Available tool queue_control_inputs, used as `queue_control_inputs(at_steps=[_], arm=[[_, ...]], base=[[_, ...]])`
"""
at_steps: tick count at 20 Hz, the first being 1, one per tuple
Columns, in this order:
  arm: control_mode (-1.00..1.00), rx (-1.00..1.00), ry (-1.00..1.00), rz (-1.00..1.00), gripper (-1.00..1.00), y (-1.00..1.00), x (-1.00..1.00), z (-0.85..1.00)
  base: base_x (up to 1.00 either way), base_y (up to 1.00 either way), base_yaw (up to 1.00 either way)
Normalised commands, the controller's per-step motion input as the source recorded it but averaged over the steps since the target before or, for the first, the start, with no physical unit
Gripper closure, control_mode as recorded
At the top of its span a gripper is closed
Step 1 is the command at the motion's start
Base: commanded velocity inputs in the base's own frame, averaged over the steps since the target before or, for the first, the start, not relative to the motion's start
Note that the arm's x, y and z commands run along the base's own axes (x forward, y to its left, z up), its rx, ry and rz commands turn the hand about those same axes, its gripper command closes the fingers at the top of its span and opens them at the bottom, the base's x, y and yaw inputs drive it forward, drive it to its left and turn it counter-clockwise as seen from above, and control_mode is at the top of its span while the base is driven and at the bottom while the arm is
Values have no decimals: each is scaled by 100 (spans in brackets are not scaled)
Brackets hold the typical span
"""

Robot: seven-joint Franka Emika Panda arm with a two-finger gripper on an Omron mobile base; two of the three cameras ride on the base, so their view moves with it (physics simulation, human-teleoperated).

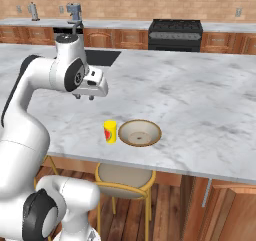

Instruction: Place the cup inside the bowl on the dining table and move the bowl to any counter.

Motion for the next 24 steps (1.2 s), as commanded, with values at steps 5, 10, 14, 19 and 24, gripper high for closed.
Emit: queue_control_inputs(at_steps=[5,10,14,19,24], arm=[[-100,0,0,0,-100,-2,0,-8],[-100,0,0,-1,-100,0,13,-24],[-100,0,0,-1,-100,0,16,-32],[-100,-3,0,-1,-100,3,3,-23],[-100,-5,0,-2,-100,7,5,-21]], base=[[0,0,0],[0,0,0],[0,0,0],[0,0,0],[0,0,0]])
